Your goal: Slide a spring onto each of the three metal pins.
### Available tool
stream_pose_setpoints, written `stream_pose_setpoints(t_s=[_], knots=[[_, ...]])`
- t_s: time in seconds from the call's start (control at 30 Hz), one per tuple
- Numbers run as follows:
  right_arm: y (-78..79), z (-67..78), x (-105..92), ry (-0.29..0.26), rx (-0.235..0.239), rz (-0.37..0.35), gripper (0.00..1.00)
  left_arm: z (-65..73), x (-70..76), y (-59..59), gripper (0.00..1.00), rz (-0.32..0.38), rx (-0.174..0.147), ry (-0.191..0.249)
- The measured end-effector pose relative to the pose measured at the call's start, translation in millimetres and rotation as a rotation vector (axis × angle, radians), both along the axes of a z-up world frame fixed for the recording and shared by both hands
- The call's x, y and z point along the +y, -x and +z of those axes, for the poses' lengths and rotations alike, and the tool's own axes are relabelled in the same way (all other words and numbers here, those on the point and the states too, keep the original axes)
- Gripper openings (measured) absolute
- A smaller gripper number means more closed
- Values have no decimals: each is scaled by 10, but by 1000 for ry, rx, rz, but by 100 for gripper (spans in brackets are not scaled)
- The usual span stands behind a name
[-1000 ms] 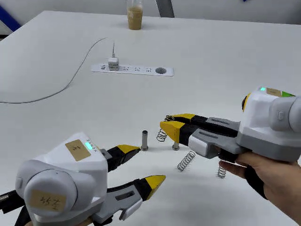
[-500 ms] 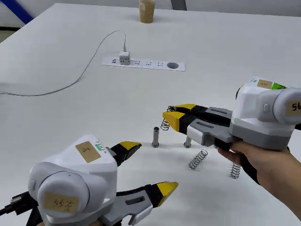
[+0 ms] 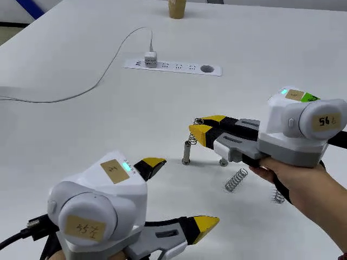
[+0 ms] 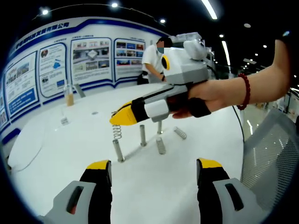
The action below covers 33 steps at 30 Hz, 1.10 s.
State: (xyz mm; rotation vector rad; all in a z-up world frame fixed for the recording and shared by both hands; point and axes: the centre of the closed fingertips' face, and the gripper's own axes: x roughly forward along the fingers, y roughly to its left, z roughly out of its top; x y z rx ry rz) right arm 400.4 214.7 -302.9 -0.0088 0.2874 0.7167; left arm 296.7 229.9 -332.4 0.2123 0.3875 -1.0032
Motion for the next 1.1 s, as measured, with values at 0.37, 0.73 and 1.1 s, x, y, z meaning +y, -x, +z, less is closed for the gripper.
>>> stream_pose_setpoints(t_s=[0.37, 0.73, 1.1], knots=[[-11, -53, 64, 37, -16, 18, 12, 7, 8, -17, 78, 10, 12, 14], [25, -225, 104, 134, -20, 52, 12, 0, 5, -13, 77, 7, 12, 8], [52, -376, 126, 187, 2, 62, 12, 3, 12, -14, 75, 8, 13, 8]])
